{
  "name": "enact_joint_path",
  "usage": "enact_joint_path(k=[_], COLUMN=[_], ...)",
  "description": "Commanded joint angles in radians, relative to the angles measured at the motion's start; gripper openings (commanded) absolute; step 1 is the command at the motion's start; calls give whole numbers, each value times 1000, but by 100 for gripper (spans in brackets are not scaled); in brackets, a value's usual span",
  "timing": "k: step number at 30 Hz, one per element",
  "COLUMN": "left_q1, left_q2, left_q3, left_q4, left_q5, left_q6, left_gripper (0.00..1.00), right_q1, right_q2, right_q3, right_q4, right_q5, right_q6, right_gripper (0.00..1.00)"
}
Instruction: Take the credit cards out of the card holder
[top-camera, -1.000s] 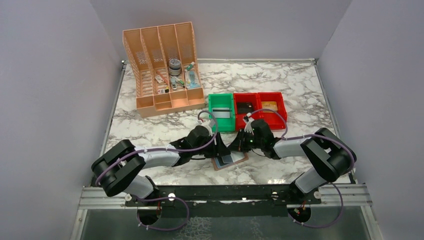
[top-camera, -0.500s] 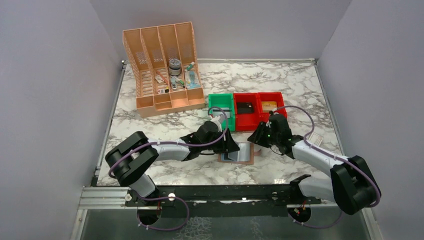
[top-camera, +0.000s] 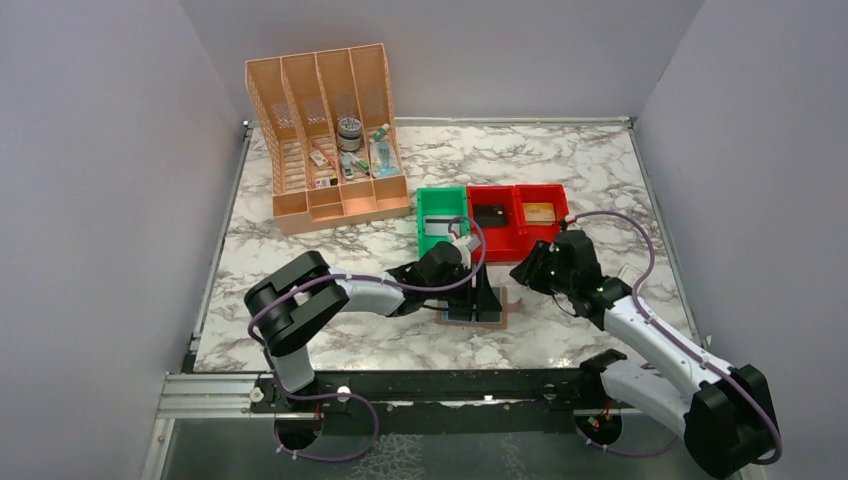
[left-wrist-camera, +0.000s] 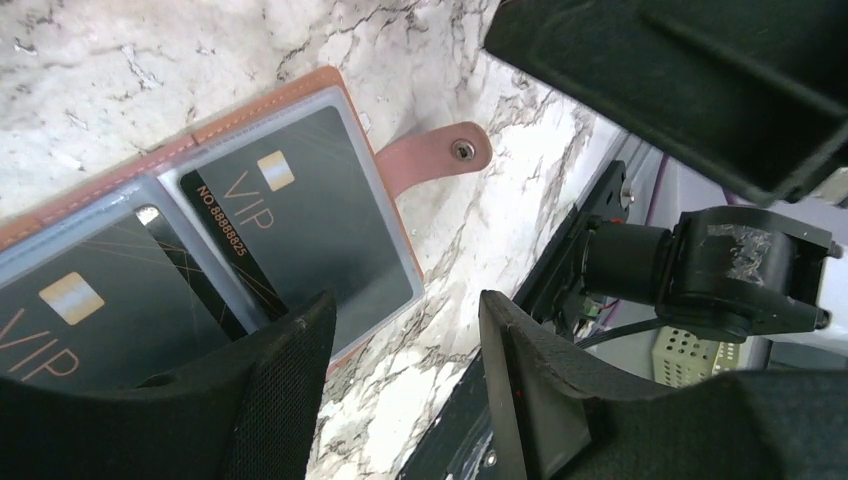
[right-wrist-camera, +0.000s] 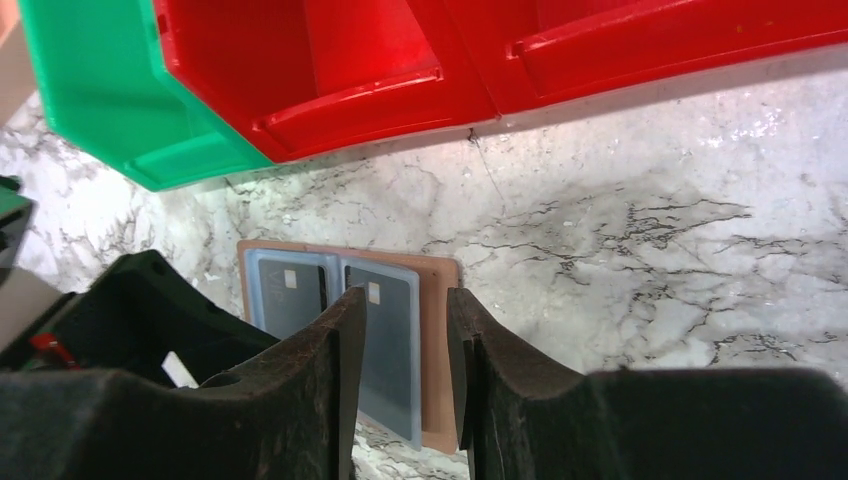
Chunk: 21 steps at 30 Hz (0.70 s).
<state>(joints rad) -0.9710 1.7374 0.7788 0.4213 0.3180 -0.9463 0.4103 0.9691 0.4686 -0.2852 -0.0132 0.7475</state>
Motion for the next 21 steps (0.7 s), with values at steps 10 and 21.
enact_joint_path(k=[10, 21], left_q1=[3, 8], left_q2=[-157, -114], left_q3=[-98, -35], left_q4=[-32, -90], left_q5=[-109, -92], left_q6=[25, 72], left_gripper=[57, 59], right_q1=[-7, -7], right_q2=[88, 217], right_q3=[-33, -118], right_q4=[194, 177], right_q5=[-416, -305], right_q6=[-57, 8], right_gripper=[21, 18])
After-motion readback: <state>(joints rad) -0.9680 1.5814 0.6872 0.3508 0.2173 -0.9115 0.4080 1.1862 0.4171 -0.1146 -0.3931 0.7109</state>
